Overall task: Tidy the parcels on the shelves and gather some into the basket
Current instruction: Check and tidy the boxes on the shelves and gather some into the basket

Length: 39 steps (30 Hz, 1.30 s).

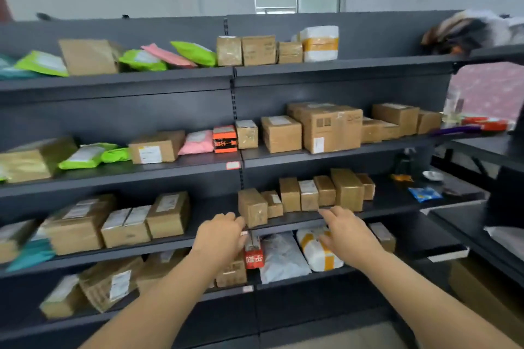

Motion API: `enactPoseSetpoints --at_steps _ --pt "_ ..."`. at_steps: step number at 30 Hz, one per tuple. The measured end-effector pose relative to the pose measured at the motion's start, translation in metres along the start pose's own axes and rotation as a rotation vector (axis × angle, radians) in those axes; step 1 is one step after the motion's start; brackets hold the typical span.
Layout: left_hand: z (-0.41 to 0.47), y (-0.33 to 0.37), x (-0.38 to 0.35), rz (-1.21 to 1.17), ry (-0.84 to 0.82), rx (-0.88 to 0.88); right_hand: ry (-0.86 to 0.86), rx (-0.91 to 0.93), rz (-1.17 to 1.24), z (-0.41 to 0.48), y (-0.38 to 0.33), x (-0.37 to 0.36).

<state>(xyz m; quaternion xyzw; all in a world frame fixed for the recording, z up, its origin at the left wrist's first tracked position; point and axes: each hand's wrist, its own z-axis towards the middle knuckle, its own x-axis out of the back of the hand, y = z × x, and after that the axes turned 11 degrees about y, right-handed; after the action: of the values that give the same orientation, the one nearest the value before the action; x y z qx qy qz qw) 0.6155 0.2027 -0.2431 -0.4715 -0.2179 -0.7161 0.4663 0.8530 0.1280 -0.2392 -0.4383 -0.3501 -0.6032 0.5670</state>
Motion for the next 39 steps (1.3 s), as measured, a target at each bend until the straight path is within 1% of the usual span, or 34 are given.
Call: enactPoseSetpoints --at_steps 5,8,11,15,21,26,30,33,36,39 --pt "-0.015 -0.106 -0.009 -0.04 -0.009 0.108 -0.033 0.013 0.026 0.041 -0.099 -0.025" --pt "-0.013 -0.162 -0.017 -0.029 -0.014 0.107 -0.051 -0.018 0.023 0.064 -0.146 -0.044" --pt "-0.006 -0.206 -0.029 -0.013 -0.016 0.102 -0.067 -0.027 0.036 0.084 -0.177 -0.063" --pt "-0.001 -0.241 -0.051 -0.014 -0.064 0.098 -0.117 -0.055 0.023 0.104 -0.199 -0.088" --pt "0.013 -0.26 -0.09 -0.038 -0.109 0.107 -0.18 -0.117 0.046 0.134 -0.2 -0.127" --pt "0.039 -0.263 -0.131 -0.028 -0.201 0.128 -0.241 -0.134 0.049 0.168 -0.185 -0.17" --pt "0.076 -0.266 -0.17 -0.007 -0.275 0.155 -0.28 -0.201 0.102 0.213 -0.163 -0.21" --pt "0.106 -0.269 -0.204 0.018 -0.327 0.201 -0.269 -0.225 0.123 0.252 -0.144 -0.248" --pt "0.132 -0.272 -0.238 0.029 -0.381 0.225 -0.297 -0.263 0.087 0.283 -0.128 -0.284" --pt "0.15 -0.273 -0.269 0.046 -0.434 0.267 -0.265 -0.3 0.059 0.311 -0.114 -0.31"
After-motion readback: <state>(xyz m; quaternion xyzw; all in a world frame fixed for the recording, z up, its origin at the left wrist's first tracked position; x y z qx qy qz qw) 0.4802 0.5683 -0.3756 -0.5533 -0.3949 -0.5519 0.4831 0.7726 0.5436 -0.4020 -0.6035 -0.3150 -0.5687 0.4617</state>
